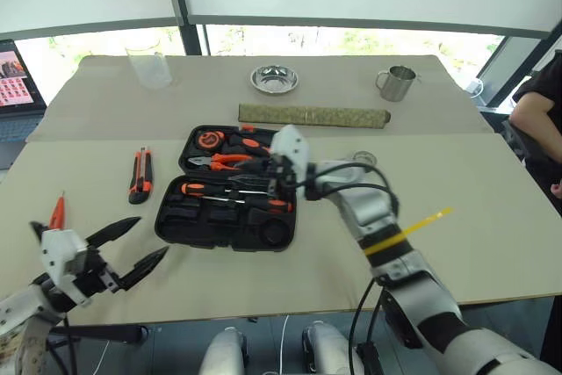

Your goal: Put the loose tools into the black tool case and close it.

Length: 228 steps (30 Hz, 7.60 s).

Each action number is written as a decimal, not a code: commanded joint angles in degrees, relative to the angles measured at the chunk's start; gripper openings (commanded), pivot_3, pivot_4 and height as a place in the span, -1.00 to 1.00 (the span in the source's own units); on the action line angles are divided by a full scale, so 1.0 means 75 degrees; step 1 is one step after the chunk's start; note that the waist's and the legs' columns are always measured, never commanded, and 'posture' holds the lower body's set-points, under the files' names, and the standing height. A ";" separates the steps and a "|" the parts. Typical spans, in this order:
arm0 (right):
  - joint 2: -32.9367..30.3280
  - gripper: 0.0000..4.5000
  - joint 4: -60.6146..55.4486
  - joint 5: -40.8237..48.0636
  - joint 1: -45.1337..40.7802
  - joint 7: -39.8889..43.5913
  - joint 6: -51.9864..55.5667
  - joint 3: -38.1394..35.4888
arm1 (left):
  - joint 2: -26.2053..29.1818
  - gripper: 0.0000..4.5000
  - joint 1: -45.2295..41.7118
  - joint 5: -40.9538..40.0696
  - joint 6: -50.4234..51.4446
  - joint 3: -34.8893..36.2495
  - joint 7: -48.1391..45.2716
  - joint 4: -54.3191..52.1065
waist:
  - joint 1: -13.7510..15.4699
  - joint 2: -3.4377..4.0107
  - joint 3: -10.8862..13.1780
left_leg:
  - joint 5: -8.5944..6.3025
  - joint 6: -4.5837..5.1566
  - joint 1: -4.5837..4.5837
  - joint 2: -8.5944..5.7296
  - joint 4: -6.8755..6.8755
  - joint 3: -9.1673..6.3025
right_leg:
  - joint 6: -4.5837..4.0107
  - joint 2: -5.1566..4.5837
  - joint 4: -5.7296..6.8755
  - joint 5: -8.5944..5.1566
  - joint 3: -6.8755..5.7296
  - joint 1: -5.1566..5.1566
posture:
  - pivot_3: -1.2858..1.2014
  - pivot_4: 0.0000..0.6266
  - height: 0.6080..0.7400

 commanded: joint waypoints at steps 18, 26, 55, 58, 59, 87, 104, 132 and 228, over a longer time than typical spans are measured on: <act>-0.1048 0.98 -0.3228 0.2559 0.3932 0.0804 -0.1864 -0.1345 | -0.0420 1.00 0.0790 -0.1158 0.2694 0.2369 0.4452 -0.0312 | 0.0073 -0.0058 0.0007 | 0.0006 -0.0007 0.0037 0.0004 -0.0013 0.0050 | 0.0001 0.0022 -0.0033 -0.0001 0.0003 0.0036 | 0.03 -0.52 1.00; -0.0795 0.98 -0.3566 0.2864 0.3066 0.0338 -0.1354 -0.0996 | 0.2097 1.00 -0.1497 -0.0848 0.5754 0.1161 0.5197 0.1389 | 0.0104 -0.0058 0.0012 | 0.0009 -0.0012 0.0041 -0.0002 -0.0013 0.0047 | -0.0005 0.0024 -0.0023 0.0004 0.0003 0.0030 | 0.03 -0.52 1.00; -0.2040 1.00 -0.3691 0.2950 0.3228 0.0620 -0.1061 -0.1404 | 0.2900 -0.78 -0.4097 0.0871 0.1557 -0.1295 -0.0596 0.2624 | 0.0279 -0.0088 0.0020 | 0.0012 -0.0022 0.0025 -0.0012 -0.0023 0.0077 | -0.0011 0.0004 0.0010 0.0004 -0.0002 0.0007 | 0.03 -0.52 1.00; -0.2452 1.00 -0.3708 0.2909 0.3124 0.0660 -0.0870 -0.1424 | 0.2849 -0.78 -0.4753 0.1256 0.0392 -0.2406 -0.1993 0.2501 | 0.0281 -0.0075 0.0025 | 0.0012 -0.0022 0.0029 -0.0019 -0.0023 0.0091 | -0.0011 0.0003 0.0004 0.0004 0.0008 0.0010 | 0.03 -0.52 1.00; -0.2574 1.00 -0.3724 0.2906 0.3072 0.0672 -0.0747 -0.1390 | 0.2802 -0.78 -0.5052 0.1394 0.0165 -0.2755 -0.2301 0.2559 | 0.0290 -0.0072 0.0027 | 0.0013 -0.0022 0.0029 -0.0020 -0.0023 0.0094 | -0.0011 0.0005 0.0005 0.0004 0.0009 0.0009 | 0.03 -0.52 1.00; -0.3466 1.00 -0.4551 0.1692 0.2983 -0.0432 0.1393 -0.0536 | 0.1740 -0.78 -0.8736 0.5009 -0.2863 -0.6287 -0.3694 0.6355 | 0.0233 -0.0073 0.0027 | 0.0000 0.0005 -0.0025 -0.0014 0.0083 0.0057 | 0.0010 0.0046 0.0036 -0.0001 0.0013 0.0004 | 0.03 -0.52 1.00; -0.3367 1.00 -0.4777 0.1845 0.2233 -0.0527 0.2337 -0.0411 | 0.1939 -0.78 -0.8799 0.5656 -0.2728 -0.6761 -0.3857 0.6329 | 0.0206 -0.0071 0.0026 | 0.0001 0.0004 -0.0005 -0.0012 0.0099 0.0057 | 0.0010 0.0050 0.0075 -0.0001 0.0016 0.0010 | 0.03 -0.52 1.00; -0.3245 1.00 -0.4711 0.1851 0.2203 -0.0385 0.2514 -0.0313 | 0.2062 0.24 -0.8318 0.4167 -0.2065 -0.5693 -0.3973 0.5087 | 0.0086 -0.0066 0.0026 | 0.0001 0.0004 -0.0023 -0.0006 0.0108 0.0045 | 0.0009 0.0058 0.0077 -0.0002 0.0018 -0.0001 | 0.03 -0.52 1.00; -0.2029 1.00 -0.3660 0.2038 0.3684 -0.0010 -0.0126 -0.0986 | 0.1059 0.18 -0.1072 0.0648 0.0821 0.0897 0.0759 0.1343 | 0.0106 -0.0049 0.0023 | 0.0005 0.0005 -0.0003 0.0003 0.0086 -0.0002 | 0.0019 0.0005 0.0069 -0.0003 0.0008 0.0013 | 0.03 -0.52 1.00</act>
